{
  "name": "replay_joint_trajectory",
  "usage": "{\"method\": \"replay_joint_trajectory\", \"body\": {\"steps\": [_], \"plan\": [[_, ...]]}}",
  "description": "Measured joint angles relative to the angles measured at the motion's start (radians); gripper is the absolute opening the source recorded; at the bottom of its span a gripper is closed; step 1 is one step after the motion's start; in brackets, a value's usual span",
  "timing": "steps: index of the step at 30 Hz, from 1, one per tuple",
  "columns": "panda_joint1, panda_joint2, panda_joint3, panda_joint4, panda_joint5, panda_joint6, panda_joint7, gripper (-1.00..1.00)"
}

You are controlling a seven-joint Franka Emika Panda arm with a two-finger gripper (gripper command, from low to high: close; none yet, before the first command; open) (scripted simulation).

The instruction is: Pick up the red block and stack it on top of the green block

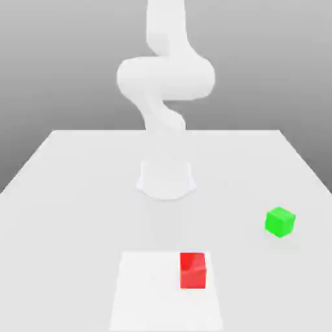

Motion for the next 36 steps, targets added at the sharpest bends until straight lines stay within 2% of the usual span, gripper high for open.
{"method": "replay_joint_trajectory", "body": {"steps": [12, 16, 19, 25, 26, 32, 36], "plan": [[0.082, 0.456, 0.011, -0.257, 0.09, 0.263, 0.003, 0.0], [0.087, 0.599, 0.035, -0.341, 0.063, 0.351, 0.045, 0.0], [0.091, 0.704, 0.041, -0.401, -0.004, 0.418, 0.108, 0.0], [0.1, 0.916, 0.026, -0.392, -0.047, 0.593, 0.143, 0.0], [0.102, 0.951, 0.024, -0.388, -0.048, 0.623, 0.144, -1.0], [0.1, 0.968, 0.025, -0.386, -0.051, 0.638, 0.148, -1.0], [0.098, 0.873, 0.028, -0.399, -0.049, 0.558, 0.144, -1.0]]}}
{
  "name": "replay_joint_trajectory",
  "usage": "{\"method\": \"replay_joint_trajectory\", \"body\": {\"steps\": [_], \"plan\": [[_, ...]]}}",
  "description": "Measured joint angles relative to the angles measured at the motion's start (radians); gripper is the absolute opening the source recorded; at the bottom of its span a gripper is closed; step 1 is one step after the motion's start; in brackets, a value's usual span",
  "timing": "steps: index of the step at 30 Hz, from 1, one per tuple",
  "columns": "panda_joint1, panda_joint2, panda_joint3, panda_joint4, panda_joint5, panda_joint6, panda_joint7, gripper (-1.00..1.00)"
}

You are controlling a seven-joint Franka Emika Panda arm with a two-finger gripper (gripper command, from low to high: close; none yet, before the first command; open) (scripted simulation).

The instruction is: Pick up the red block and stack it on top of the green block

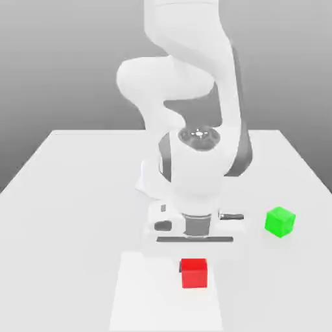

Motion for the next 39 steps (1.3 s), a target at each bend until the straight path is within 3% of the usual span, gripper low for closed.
{"method": "replay_joint_trajectory", "body": {"steps": [5, 15, 26, 35, 39], "plan": [[0.037, -0.144, 0.026, -0.025, 0.042, -0.121, -0.037, -1.0], [0.283, -0.257, 0.144, -0.07, 0.165, -0.182, -0.195, -1.0], [0.507, -0.363, 0.31, -0.122, 0.187, -0.235, -0.292, -1.0], [0.416, -0.202, 0.366, -0.114, -0.116, -0.124, -0.088, -1.0], [0.412, -0.13, 0.355, -0.112, -0.175, -0.051, -0.047, -1.0]]}}
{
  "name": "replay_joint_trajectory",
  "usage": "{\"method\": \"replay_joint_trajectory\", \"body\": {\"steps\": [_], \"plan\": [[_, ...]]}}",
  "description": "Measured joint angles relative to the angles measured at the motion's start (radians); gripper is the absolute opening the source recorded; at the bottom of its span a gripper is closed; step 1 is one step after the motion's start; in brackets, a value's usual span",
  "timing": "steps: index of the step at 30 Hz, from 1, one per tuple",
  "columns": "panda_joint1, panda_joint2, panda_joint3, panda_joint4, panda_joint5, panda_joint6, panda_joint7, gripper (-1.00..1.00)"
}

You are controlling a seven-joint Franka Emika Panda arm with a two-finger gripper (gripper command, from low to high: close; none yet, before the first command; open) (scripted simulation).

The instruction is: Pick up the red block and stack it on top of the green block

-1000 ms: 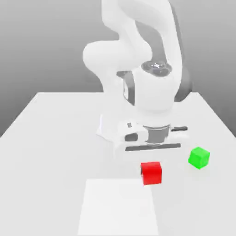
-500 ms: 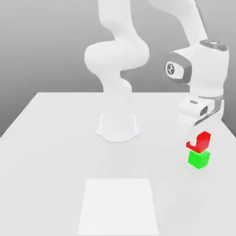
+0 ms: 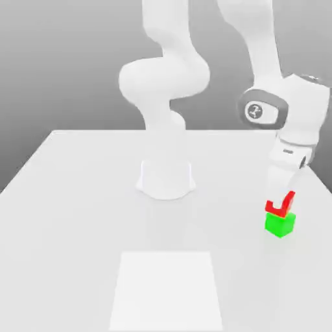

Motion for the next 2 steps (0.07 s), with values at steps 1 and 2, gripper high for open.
{"method": "replay_joint_trajectory", "body": {"steps": [1, 2], "plan": [[0.002, 0.015, 0.004, -0.001, 0.005, 0.02, -0.004, -1.0], [-0.002, 0.028, 0.012, -0.002, 0.02, 0.041, -0.014, -1.0]]}}
